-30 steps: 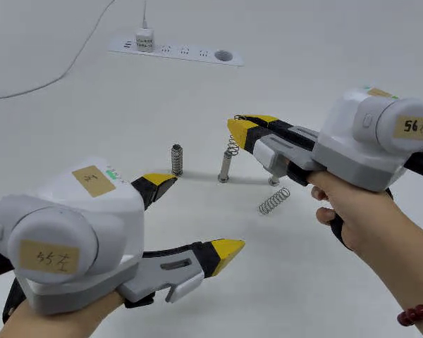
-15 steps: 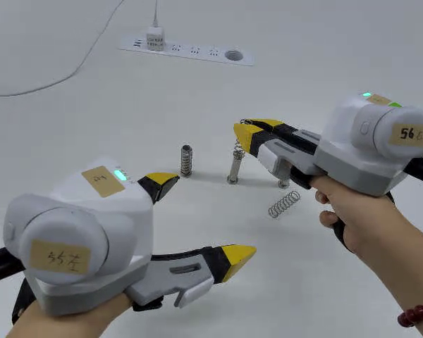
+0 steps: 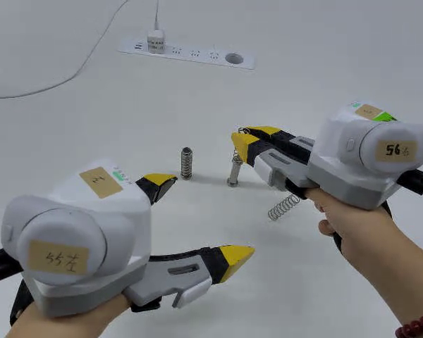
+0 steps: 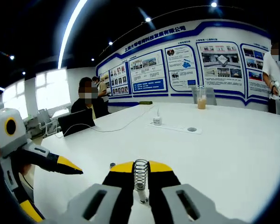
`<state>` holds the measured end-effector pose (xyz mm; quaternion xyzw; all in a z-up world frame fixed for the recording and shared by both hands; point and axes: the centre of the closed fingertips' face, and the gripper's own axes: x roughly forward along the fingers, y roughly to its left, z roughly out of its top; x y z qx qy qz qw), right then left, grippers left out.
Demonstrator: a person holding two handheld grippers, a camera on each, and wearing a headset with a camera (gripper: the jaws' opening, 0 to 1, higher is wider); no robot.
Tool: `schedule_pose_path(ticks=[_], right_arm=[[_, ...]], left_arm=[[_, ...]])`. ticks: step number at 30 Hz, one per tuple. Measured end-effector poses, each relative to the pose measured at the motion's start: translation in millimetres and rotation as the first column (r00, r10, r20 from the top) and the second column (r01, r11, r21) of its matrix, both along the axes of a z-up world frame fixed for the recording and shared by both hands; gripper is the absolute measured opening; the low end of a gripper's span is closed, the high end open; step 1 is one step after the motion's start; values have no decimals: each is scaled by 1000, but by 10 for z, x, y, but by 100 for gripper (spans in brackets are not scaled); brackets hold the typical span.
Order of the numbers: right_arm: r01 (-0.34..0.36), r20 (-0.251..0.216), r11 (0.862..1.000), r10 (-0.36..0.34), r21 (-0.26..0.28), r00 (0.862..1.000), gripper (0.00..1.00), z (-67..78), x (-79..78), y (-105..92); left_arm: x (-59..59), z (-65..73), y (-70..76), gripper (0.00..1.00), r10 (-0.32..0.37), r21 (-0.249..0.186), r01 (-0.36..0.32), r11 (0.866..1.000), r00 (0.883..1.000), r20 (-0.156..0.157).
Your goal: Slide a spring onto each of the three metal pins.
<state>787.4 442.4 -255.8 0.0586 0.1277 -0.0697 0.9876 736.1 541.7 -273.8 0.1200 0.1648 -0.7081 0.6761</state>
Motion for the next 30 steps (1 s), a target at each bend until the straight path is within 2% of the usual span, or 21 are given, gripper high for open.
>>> schedule_pose_path(ticks=[11, 17, 23, 30], right_arm=[[-21, -50, 996, 17, -83, 999, 11, -68, -44, 61], [-19, -72, 995, 13, -96, 997, 11, -132, -49, 63], [-18, -92, 997, 11, -76, 996, 11, -209, -35, 56], [-22, -114, 997, 13, -78, 993, 11, -292, -41, 70]], left_arm=[[6, 16, 0, 76, -1, -3, 1, 1000, 1000, 6], [17, 20, 2, 76, 2, -3, -2, 1000, 1000, 7], [27, 12, 6, 76, 3, 0, -3, 1000, 1000, 12], [37, 12, 7, 75, 4, 0, -4, 1000, 1000, 15]])
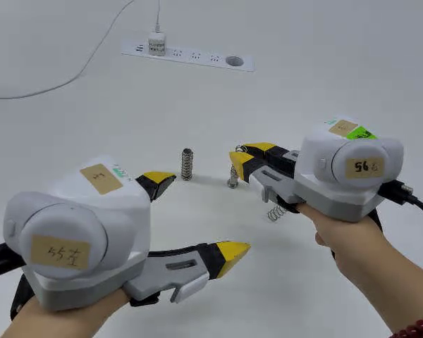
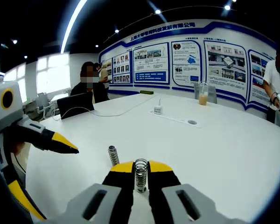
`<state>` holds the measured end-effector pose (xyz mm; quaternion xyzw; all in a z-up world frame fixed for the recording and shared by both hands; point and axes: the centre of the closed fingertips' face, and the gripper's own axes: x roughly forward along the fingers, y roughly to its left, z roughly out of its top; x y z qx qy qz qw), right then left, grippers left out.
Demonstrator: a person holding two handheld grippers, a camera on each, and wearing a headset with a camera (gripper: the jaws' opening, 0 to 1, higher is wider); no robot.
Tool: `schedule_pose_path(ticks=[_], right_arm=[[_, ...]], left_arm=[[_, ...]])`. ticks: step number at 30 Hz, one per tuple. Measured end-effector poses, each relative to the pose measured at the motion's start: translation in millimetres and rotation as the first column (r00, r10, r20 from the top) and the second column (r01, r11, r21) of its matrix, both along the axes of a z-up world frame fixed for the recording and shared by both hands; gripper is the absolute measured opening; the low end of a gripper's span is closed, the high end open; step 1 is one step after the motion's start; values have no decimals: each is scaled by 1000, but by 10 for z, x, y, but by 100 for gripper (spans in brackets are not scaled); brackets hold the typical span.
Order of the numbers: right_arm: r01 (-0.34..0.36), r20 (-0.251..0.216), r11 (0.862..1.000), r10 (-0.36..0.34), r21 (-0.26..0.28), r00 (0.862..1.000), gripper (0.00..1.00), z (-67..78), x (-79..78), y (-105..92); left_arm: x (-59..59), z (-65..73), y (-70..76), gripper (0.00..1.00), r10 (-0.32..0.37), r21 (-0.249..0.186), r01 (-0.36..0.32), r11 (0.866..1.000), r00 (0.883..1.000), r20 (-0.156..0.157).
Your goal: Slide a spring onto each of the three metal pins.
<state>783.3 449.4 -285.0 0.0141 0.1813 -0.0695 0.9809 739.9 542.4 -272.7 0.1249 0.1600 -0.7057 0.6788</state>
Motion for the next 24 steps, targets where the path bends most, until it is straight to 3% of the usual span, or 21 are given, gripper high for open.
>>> schedule_pose_path(ticks=[24], right_arm=[[-3, -48, 1000, 3, 10, 999, 11, -176, 2, 13]], left_arm=[[-8, 0, 3, 75, -4, 0, 4, 1000, 1000, 1]])
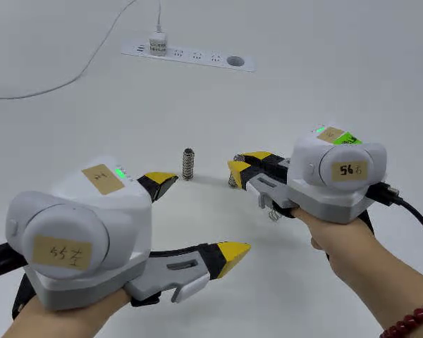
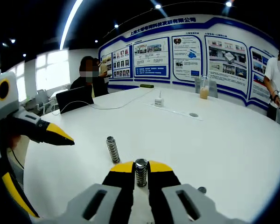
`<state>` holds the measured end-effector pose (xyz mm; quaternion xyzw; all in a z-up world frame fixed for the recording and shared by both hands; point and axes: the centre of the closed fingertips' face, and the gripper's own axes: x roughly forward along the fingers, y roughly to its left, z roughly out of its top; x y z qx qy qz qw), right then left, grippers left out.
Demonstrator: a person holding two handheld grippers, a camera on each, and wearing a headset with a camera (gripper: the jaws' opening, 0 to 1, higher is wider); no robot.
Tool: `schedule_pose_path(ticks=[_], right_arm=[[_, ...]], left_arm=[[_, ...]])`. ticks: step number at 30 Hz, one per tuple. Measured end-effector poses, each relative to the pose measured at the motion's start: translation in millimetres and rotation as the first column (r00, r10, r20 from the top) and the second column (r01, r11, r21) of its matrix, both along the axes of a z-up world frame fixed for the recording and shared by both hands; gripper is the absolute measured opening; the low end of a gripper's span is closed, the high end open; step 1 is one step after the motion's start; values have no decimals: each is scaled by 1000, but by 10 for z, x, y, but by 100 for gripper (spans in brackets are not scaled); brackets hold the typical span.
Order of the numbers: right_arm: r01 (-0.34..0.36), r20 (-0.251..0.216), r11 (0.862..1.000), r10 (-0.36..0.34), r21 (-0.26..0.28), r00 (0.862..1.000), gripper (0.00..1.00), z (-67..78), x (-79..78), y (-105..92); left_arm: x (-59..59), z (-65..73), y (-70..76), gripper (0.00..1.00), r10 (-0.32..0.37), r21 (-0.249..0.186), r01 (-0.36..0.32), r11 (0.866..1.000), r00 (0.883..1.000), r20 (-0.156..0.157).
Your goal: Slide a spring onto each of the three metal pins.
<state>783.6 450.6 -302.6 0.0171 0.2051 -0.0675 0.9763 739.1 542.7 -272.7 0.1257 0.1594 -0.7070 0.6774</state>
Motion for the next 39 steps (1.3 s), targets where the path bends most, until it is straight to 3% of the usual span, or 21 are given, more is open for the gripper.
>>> schedule_pose_path(ticks=[14, 17, 21, 31, 37, 39], right_arm=[[-19, -18, 1000, 19, -5, 1000, 11, -27, -9, -8], [-22, -19, 999, 23, 24, 1000, 12, -30, -7, 3], [-24, -17, 1000, 24, 2, 1000, 19, 10, -17, -1], [-38, 5, 999, 38, 22, 999, 30, 180, -86, 48], [-8, 12, 1000, 8, 23, 1000, 36, 301, -196, -14], [5, 12, 999, -6, 46, 1000, 40, 318, -250, -29]], left_arm=[[3, -7, 1, 74, 0, 2, 0, 1000, 1000, 3], [4, -10, 1, 74, 0, 4, 0, 1000, 1000, 3], [7, -12, 3, 74, 1, 5, -1, 1000, 1000, 11], [3, 15, -15, 73, 5, -9, -5, 1000, 1000, 13], [-6, 14, -25, 72, -1, -6, 1, 1000, 1000, 27], [-14, 20, -31, 72, -2, -8, 2, 1000, 1000, 27]])
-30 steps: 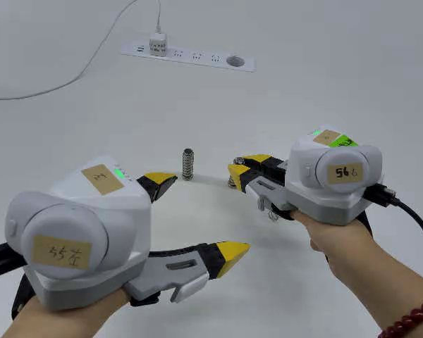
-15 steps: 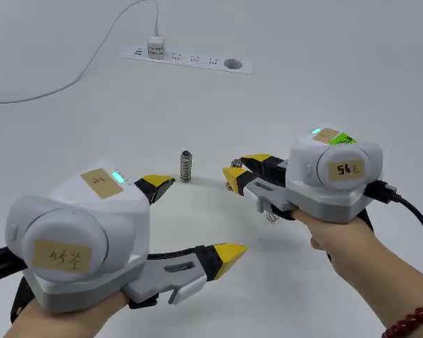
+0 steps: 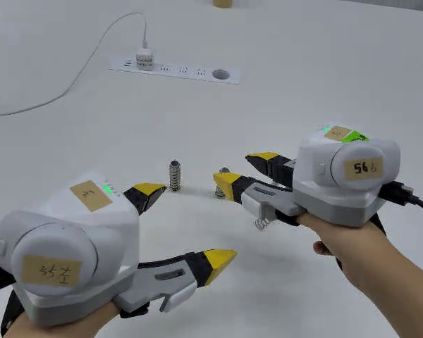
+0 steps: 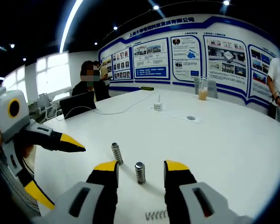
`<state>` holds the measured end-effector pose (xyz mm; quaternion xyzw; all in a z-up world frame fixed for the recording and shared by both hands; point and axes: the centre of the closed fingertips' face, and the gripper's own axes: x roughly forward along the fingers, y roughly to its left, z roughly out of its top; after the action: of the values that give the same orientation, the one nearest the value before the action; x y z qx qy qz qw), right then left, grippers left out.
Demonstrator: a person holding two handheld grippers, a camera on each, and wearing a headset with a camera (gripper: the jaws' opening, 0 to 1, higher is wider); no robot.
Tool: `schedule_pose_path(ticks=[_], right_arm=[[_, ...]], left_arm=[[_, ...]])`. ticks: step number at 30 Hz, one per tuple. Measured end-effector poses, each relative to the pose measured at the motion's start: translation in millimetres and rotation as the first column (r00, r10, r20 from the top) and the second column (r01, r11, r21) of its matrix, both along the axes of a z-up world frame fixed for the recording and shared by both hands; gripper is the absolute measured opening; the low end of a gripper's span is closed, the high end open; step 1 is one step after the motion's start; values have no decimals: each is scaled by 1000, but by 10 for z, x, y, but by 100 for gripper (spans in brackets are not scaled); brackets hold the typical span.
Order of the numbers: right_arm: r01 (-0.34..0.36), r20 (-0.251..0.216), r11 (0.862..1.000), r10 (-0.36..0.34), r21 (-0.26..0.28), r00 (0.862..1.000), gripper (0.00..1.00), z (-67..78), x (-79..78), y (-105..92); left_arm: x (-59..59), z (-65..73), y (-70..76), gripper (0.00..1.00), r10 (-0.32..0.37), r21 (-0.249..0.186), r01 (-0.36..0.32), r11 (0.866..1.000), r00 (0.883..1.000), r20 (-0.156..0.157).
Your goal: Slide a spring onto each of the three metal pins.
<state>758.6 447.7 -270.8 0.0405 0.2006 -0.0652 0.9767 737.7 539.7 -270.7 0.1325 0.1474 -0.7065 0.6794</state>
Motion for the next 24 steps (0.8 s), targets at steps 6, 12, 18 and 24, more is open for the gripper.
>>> schedule_pose_path(ticks=[6, 12, 18, 24], right_arm=[[21, 3, 1000, -21, 8, 1000, 44, 69, -163, -36], [49, 20, 998, -49, 36, 999, 47, 181, -344, -78], [54, 36, 997, -56, 53, 998, 48, 257, -500, -88], [60, 55, 996, -64, 70, 996, 49, 299, -645, -93]], left_arm=[[-29, 18, -32, 71, -11, -3, 11, 1000, 1000, 15], [-96, 5, -84, 70, -40, 7, 40, 999, 999, 29], [-121, -9, -164, 66, -48, 11, 48, 999, 999, 26], [-153, -37, -255, 63, -56, 18, 55, 998, 998, 27]])
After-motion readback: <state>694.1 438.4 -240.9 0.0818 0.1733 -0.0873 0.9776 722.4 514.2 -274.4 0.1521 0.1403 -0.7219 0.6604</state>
